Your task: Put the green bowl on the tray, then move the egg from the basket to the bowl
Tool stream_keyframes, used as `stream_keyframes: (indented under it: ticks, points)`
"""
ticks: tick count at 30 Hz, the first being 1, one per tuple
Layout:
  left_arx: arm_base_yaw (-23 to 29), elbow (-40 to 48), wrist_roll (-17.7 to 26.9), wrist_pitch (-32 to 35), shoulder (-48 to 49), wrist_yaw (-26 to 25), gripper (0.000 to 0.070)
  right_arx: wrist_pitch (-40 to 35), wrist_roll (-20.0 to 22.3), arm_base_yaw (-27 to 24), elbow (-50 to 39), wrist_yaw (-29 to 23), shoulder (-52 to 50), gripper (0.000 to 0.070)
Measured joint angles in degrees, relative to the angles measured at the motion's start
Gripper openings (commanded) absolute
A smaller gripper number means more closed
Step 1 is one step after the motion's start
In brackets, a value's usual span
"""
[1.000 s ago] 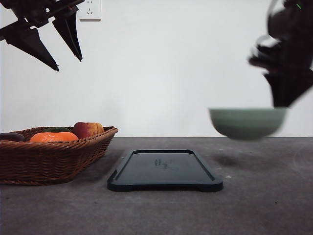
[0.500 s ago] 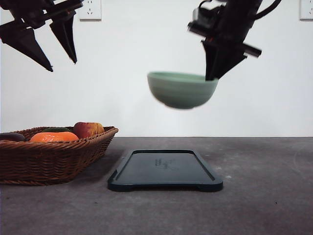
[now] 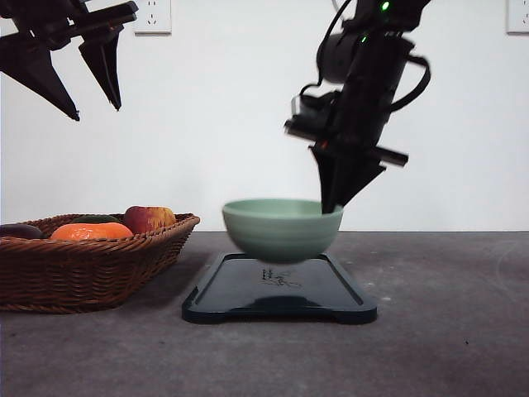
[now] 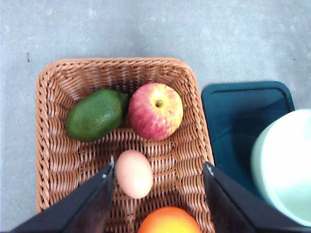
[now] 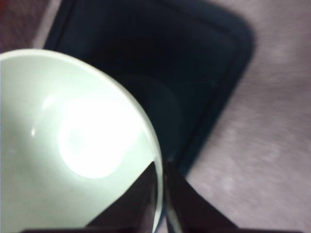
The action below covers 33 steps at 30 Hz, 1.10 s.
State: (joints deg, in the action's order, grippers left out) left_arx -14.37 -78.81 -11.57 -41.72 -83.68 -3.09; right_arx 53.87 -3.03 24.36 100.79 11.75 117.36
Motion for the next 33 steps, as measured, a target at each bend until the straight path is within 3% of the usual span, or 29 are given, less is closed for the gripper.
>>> stream_keyframes:
  ticks: [7, 12, 18, 24, 28, 33]
  points:
    - [0.0, 0.0, 0.0, 0.3, 0.0, 0.0, 0.0347, -0.3, 0.0, 1.0, 0.0, 0.0, 1.8, 0.0007]
    - [0.0, 0.0, 0.0, 0.3, 0.0, 0.0, 0.0347, -0.3, -0.1, 1.1, 0.0, 0.0, 1.8, 0.026]
    - [0.0, 0.0, 0.0, 0.3, 0.0, 0.0, 0.0347, 3.6, -0.4, 1.1, 2.6, 0.0, 1.9, 0.0263]
    - [0.0, 0.0, 0.0, 0.4, 0.0, 0.0, 0.0349, 0.2, -0.4, 1.1, 3.1, -1.8, -3.4, 0.026]
    - [0.0, 0.0, 0.0, 0.4, 0.0, 0.0, 0.0349, -7.6, -0.4, 0.8, -5.4, -2.7, -11.8, 0.026]
    - [0.0, 0.0, 0.0, 0.4, 0.0, 0.0, 0.0349, -21.4, -0.4, -0.1, -24.9, -2.4, -21.5, 0.026]
